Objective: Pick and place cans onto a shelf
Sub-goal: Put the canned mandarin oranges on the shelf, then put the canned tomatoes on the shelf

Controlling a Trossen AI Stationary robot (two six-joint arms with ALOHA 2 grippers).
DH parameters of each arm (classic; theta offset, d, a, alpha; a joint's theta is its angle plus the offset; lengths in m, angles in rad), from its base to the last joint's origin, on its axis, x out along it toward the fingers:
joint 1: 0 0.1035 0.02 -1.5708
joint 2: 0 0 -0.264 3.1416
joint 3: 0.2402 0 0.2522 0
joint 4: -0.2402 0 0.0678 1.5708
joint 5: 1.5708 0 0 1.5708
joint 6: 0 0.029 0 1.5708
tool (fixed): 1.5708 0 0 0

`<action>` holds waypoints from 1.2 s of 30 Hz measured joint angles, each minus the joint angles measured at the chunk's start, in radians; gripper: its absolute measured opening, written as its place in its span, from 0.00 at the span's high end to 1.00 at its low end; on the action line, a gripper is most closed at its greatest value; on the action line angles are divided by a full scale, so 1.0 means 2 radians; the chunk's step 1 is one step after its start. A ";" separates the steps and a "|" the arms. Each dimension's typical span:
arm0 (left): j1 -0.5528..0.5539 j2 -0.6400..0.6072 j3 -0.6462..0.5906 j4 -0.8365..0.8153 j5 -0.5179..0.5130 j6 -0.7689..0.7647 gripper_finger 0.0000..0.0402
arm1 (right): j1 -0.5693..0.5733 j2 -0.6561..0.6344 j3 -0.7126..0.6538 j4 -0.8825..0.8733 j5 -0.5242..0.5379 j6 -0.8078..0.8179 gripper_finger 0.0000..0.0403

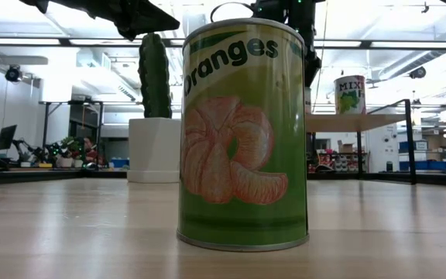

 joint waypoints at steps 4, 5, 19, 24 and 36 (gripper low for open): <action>0.000 0.000 0.000 0.000 0.000 -0.001 1.00 | 0.000 0.000 0.000 0.000 0.000 0.000 0.13; 0.000 0.000 0.000 0.000 0.000 -0.003 1.00 | 0.000 0.000 0.000 0.000 0.000 0.000 0.13; 0.000 0.000 0.000 0.000 0.000 -0.005 1.00 | 0.000 -0.010 0.051 -0.016 0.000 0.001 0.21; 0.000 0.000 0.000 0.000 0.000 -0.005 1.00 | -0.001 -0.009 0.044 -0.022 0.000 0.000 0.39; -0.001 0.000 0.000 -0.029 0.000 -0.098 1.00 | 0.079 -0.103 0.010 0.111 0.001 -0.052 0.81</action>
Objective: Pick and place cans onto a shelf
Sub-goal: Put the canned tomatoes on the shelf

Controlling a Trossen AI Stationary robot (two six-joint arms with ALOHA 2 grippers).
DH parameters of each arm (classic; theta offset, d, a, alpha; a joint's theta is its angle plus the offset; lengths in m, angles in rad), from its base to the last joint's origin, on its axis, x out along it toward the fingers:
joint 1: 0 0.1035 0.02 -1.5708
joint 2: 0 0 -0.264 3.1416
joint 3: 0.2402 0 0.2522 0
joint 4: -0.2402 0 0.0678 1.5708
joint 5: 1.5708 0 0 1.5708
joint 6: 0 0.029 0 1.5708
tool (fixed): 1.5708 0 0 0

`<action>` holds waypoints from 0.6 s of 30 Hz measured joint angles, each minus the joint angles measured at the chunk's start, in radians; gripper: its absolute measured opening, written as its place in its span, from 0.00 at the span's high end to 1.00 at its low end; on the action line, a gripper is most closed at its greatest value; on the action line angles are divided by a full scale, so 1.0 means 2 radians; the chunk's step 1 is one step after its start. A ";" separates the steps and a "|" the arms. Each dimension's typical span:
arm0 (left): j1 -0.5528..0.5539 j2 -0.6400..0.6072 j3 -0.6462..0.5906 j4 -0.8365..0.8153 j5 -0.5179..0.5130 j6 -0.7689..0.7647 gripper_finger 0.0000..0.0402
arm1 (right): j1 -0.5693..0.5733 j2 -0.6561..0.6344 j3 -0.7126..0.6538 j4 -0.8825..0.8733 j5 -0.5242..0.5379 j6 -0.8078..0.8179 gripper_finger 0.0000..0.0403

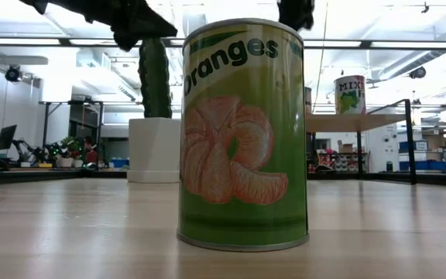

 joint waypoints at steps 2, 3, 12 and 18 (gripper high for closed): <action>-0.004 0.001 0.000 -0.017 0.000 -0.028 1.00 | 0.028 -0.029 -0.032 0.059 0.000 -0.015 0.84; -0.007 0.001 0.000 -0.022 0.000 -0.041 1.00 | 0.042 -0.044 -0.053 0.094 0.000 -0.028 0.85; -0.070 0.004 0.024 -0.056 0.014 -0.124 1.00 | 0.140 -0.161 -0.307 0.419 0.000 -0.114 0.89; -0.099 0.018 0.112 -0.207 0.014 -0.181 1.00 | 0.157 -0.200 -0.425 0.596 -0.001 -0.169 0.89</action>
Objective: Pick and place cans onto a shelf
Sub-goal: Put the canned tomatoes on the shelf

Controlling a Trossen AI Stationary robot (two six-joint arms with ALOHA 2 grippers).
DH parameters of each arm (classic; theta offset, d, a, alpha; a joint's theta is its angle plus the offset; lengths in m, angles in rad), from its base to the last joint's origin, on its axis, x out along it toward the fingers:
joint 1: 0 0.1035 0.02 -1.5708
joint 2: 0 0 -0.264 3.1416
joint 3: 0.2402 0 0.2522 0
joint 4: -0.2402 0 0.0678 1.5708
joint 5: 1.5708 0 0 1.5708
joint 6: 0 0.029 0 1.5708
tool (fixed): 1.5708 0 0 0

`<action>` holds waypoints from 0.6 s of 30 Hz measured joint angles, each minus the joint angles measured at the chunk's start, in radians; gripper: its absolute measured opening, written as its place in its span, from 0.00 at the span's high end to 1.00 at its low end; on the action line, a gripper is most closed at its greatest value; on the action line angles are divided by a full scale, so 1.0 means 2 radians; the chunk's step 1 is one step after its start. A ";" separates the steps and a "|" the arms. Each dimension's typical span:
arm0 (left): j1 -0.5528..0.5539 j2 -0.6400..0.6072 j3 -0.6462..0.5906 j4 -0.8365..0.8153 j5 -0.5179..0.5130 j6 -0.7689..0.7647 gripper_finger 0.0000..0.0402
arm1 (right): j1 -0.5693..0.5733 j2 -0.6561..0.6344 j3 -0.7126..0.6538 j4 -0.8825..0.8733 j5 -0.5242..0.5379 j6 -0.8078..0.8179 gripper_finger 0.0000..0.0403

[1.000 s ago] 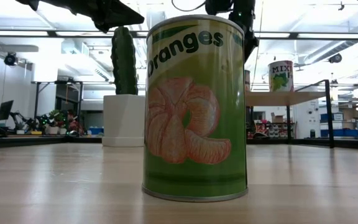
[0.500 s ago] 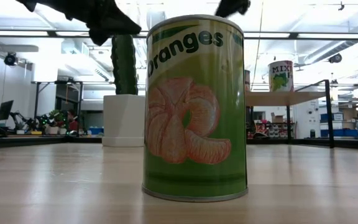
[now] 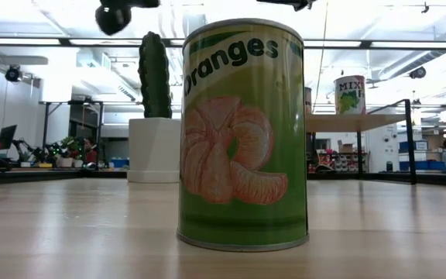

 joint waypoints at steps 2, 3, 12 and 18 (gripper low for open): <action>-0.002 0.008 0.040 -0.102 0.001 -0.049 1.00 | 0.000 -0.009 -0.017 0.015 0.001 -0.013 0.89; -0.002 0.015 0.060 -0.156 0.002 -0.082 1.00 | 0.000 -0.014 -0.023 0.018 0.001 -0.014 0.89; -0.012 0.089 0.143 -0.414 0.081 -0.348 1.00 | 0.000 -0.025 -0.032 0.020 0.000 -0.036 0.89; -0.082 0.101 0.121 -0.407 0.114 -0.521 0.95 | 0.000 -0.030 -0.030 -0.025 0.000 -0.031 0.89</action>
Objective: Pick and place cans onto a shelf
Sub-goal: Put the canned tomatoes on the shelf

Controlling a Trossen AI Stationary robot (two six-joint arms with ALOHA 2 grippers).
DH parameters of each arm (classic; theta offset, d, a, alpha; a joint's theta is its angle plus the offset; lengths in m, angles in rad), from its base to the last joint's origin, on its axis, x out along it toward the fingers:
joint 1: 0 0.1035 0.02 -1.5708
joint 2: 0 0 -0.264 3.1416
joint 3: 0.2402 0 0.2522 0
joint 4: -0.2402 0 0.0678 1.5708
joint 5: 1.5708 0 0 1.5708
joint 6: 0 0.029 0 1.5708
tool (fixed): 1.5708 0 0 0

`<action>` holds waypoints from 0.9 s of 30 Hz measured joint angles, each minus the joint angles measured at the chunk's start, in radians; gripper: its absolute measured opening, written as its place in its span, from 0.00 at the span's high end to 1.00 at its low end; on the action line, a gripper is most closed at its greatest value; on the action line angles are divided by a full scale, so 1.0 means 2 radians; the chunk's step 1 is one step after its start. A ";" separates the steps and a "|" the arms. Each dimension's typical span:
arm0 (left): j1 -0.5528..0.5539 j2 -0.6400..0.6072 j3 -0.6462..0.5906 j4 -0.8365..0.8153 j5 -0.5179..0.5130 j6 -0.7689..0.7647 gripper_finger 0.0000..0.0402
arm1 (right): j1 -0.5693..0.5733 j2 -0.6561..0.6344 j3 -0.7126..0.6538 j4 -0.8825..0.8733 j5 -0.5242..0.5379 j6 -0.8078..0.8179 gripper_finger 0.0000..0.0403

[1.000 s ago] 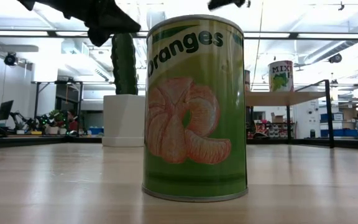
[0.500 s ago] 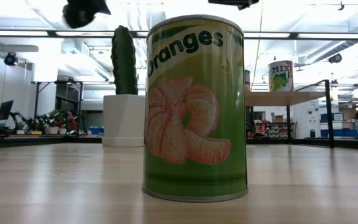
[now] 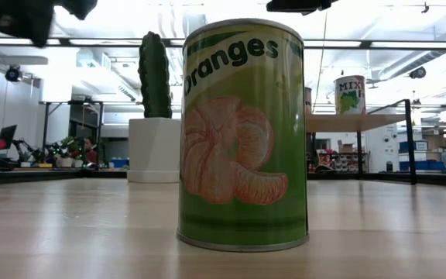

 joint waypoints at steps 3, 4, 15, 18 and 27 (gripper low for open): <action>-0.050 0.000 -0.013 -0.001 0.000 -0.095 0.89 | 0.000 -0.005 -0.001 -0.005 0.000 0.000 0.89; -0.067 0.000 -0.018 -0.003 0.001 -0.126 0.87 | 0.000 -0.005 -0.002 -0.005 0.000 0.000 0.89; -0.236 0.003 -0.040 -0.005 0.025 -0.433 0.47 | 0.000 -0.005 -0.004 -0.006 -0.001 0.006 0.89; -0.264 0.019 -0.040 -0.008 0.028 -0.476 0.34 | 0.000 -0.005 -0.005 -0.006 -0.001 0.007 0.89; -0.284 0.069 -0.040 -0.013 0.081 -0.479 0.11 | 0.000 -0.005 -0.005 -0.006 -0.001 0.021 0.89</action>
